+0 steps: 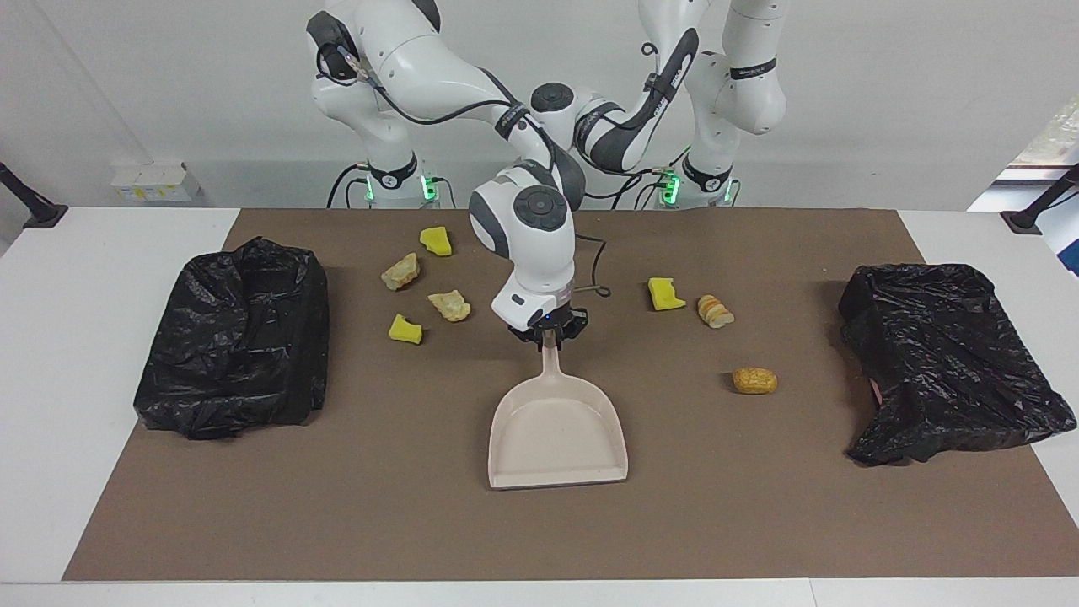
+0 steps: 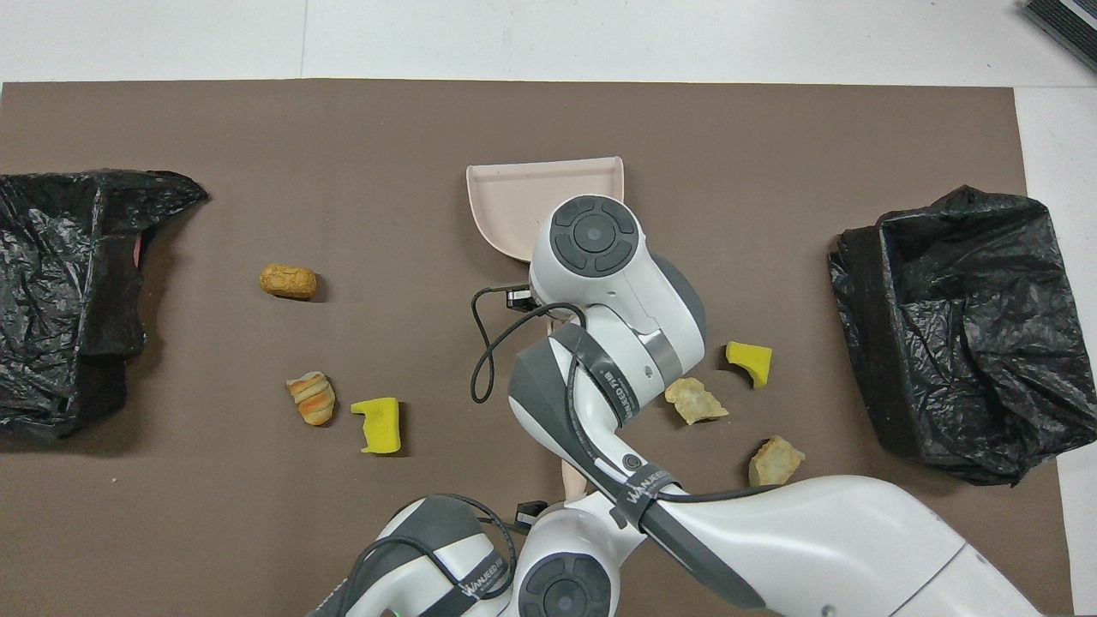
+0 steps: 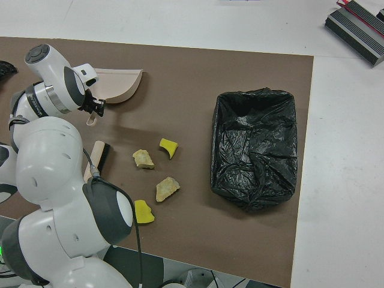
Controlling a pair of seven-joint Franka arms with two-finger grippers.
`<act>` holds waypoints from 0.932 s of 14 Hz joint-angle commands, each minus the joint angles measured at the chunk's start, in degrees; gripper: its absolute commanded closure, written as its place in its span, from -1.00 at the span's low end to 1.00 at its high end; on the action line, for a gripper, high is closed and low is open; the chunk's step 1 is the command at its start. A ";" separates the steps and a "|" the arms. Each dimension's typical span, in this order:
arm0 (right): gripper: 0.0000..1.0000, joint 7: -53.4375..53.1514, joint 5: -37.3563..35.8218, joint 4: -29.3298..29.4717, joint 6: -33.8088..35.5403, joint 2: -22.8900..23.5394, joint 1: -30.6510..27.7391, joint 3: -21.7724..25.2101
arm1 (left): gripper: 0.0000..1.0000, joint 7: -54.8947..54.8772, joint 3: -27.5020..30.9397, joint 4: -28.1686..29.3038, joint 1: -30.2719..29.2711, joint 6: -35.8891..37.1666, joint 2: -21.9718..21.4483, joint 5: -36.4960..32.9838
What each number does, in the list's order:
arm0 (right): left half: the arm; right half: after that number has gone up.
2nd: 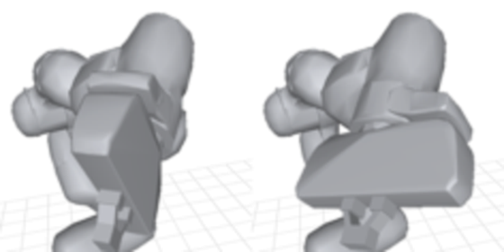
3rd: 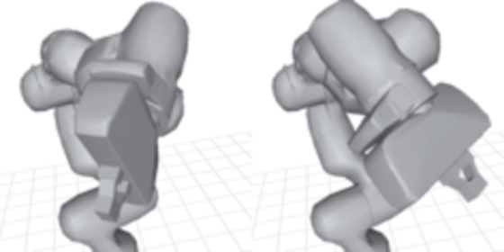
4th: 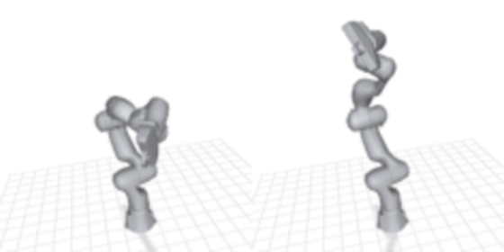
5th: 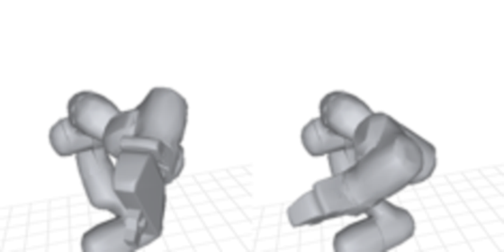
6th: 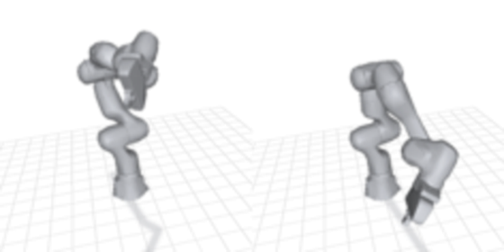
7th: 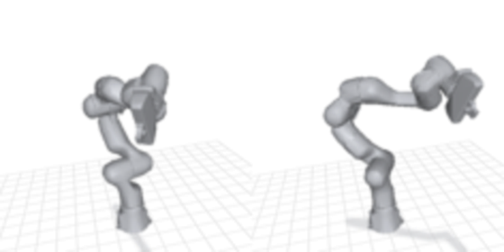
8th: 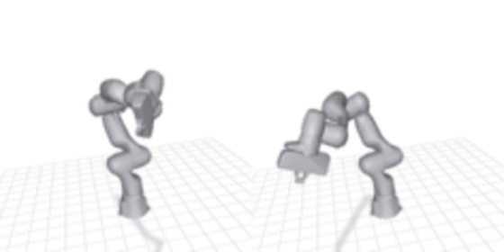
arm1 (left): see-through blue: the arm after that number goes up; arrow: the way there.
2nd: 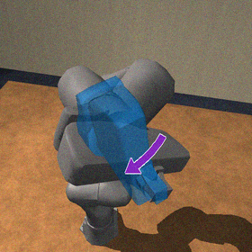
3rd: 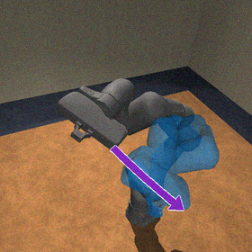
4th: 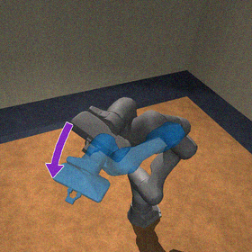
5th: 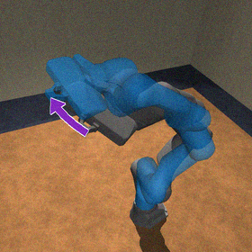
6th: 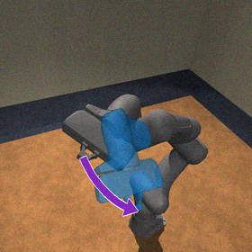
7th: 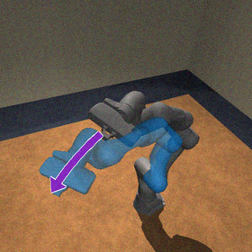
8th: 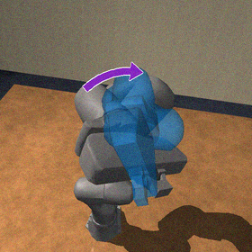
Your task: Sweep and dump trash in bin
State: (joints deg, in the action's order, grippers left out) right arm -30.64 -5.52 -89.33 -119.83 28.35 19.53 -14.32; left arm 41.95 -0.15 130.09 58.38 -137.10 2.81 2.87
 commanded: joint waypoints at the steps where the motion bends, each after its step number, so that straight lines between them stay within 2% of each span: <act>1: 1.00 8.02 0.24 -0.85 1.25 -4.87 -3.87 -0.36 | 1.00 -0.02 -0.20 -1.07 -0.81 3.14 0.27 -1.47; 3: 1.00 11.28 -0.02 -0.93 2.58 -6.37 -7.04 -0.53 | 1.00 0.24 -0.03 -0.90 -1.77 4.37 -0.26 -1.47; 6: 1.00 27.69 0.24 -0.85 4.68 -7.95 -10.73 -0.53 | 1.00 -0.20 -0.03 -0.89 -7.21 7.63 -2.54 -1.55; 9: 1.00 41.49 -0.02 -0.85 6.97 -8.22 -11.53 -0.45 | 1.00 -0.37 0.24 -1.33 -12.92 8.51 -3.60 -1.99; 13: 1.00 53.65 -0.72 -1.38 11.19 -9.27 -11.18 -0.45 | 1.00 -0.55 0.24 -4.93 -21.27 13.16 -3.69 -5.42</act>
State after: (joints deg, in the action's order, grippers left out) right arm 18.17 -5.54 -89.33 -110.07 20.98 8.51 -14.37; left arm 41.45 0.72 127.42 40.74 -127.63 -0.42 -0.86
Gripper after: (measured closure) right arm 0.687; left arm 0.744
